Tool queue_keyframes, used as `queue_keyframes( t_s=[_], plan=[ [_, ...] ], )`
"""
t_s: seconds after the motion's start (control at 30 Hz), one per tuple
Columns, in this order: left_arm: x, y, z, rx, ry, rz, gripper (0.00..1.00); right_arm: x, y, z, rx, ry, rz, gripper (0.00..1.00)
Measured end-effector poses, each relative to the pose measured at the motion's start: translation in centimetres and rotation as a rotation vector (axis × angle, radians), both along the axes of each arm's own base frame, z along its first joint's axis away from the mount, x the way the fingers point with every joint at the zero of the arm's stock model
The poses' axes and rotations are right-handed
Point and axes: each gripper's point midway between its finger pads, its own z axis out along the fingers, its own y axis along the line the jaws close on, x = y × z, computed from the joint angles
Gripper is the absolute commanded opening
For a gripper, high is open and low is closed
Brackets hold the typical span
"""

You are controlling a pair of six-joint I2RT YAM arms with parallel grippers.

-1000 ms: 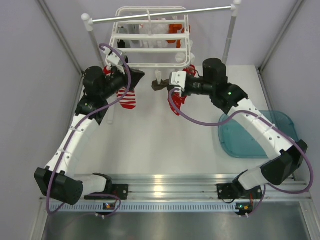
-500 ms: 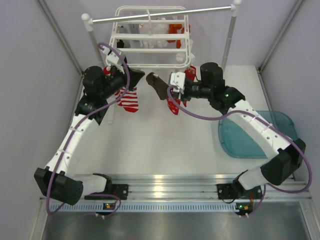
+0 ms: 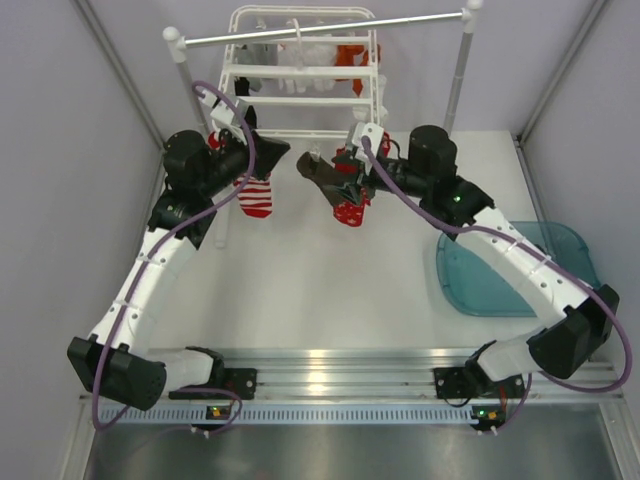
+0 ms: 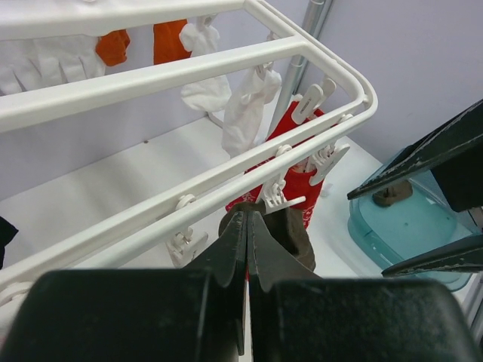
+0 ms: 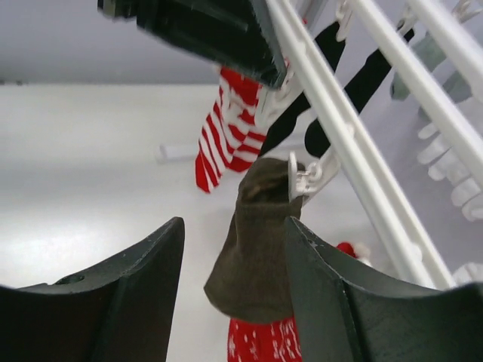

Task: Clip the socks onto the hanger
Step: Open the clamp at the hanger.

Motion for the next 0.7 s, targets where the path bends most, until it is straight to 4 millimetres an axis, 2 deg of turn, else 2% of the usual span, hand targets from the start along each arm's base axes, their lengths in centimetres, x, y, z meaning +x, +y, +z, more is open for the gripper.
queue_keyframes(
  t_s=[0.13,0.27,0.4,0.5,0.7],
  plan=[
    [0.0,0.0,0.1,-0.013,0.01,0.0,0.0,0.1,1.5,2.6,0.12,0.006,-0.026,0.55],
    [-0.1,0.0,0.3,-0.02,0.012,0.0,0.0,0.3,3.9,3.7,0.217,0.03,-0.056,0.55],
    [-0.1,0.0,0.8,-0.025,0.006,0.001,0.0,-0.1,7.1,2.6,0.253,0.079,-0.073,0.55],
    [-0.2,0.0,0.9,-0.027,0.005,0.0,0.0,0.2,8.6,1.5,0.266,0.106,-0.12,0.57],
    [-0.2,-0.1,0.9,-0.032,0.009,0.001,0.0,2.9,9.0,-0.5,0.322,0.11,-0.303,0.57]
  ],
)
